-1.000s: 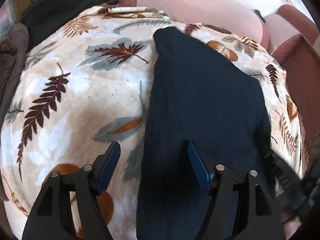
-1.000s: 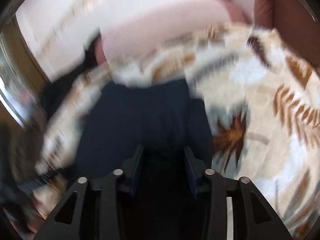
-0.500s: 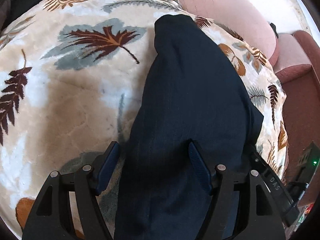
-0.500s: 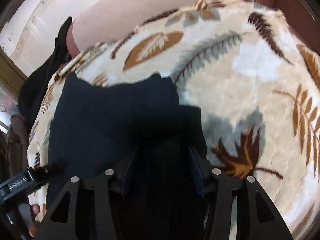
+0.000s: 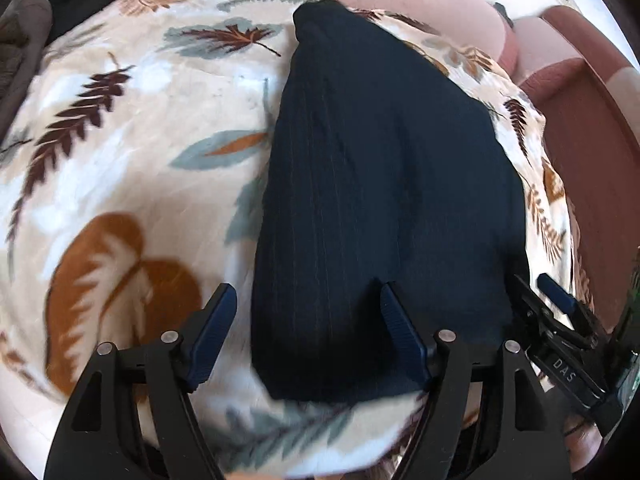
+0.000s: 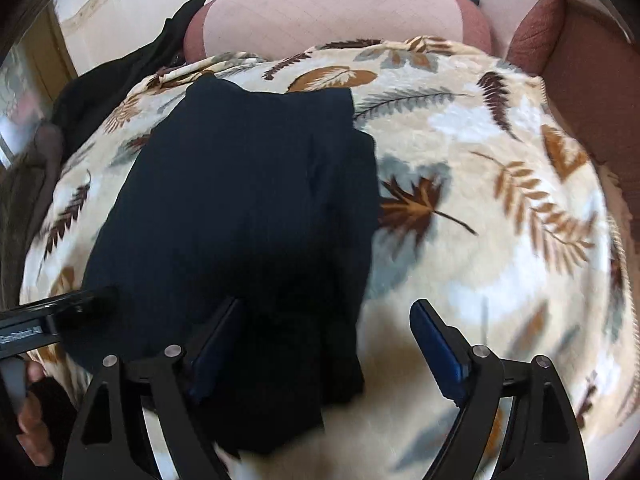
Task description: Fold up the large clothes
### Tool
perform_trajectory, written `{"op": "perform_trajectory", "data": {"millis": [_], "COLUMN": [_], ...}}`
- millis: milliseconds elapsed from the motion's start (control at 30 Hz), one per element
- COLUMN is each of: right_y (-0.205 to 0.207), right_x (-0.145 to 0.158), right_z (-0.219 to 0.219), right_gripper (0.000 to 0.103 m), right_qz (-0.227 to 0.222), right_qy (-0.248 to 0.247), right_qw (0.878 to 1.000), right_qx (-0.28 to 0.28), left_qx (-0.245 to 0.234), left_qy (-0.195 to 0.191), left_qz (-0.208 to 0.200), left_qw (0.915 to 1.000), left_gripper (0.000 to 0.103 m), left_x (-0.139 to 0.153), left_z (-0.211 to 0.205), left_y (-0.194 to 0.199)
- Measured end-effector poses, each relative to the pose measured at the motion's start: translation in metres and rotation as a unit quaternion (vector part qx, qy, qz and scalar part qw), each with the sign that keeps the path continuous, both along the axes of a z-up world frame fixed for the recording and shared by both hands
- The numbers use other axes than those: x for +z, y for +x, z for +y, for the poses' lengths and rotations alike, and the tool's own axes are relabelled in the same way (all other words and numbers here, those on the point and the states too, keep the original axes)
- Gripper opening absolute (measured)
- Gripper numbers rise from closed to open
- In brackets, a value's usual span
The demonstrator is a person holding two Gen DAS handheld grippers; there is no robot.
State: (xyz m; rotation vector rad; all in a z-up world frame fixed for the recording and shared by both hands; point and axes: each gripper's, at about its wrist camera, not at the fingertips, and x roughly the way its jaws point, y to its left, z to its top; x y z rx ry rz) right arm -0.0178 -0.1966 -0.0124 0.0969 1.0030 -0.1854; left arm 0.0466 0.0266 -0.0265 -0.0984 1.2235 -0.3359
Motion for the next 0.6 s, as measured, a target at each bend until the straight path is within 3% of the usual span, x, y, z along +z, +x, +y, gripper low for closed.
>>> {"op": "perform_trajectory", "data": {"millis": [167,267,467,600], "right_y": [-0.033,-0.052,-0.077,-0.084], "right_x": [0.021,0.027,0.037,0.041], "right_z": [0.007,0.008,0.004,-0.001], "right_gripper": [0.088,0.102,0.103,0.103], "right_qz": [-0.016,-0.026,-0.042,-0.049], "right_qy": [-0.058,-0.086,-0.075,-0.070], "right_qw": [0.998,0.996,0.996,0.996], "right_qx": [0.006,0.004,-0.004,-0.013], "left_qx": [0.008,0.017,0.009,-0.001], "left_qy": [0.038,0.062,0.121,0.131], "left_qz": [-0.063,-0.085,-0.131,-0.132], "left_qw": [0.9972,0.9943,0.9839,0.9826], "left_gripper": [0.074,0.074,0.074,0.074], "left_x": [0.028,0.032,0.027,0.025], "left_z": [0.011,0.015,0.007,0.002], "left_y": [-0.030,-0.042,-0.060,-0.065]}}
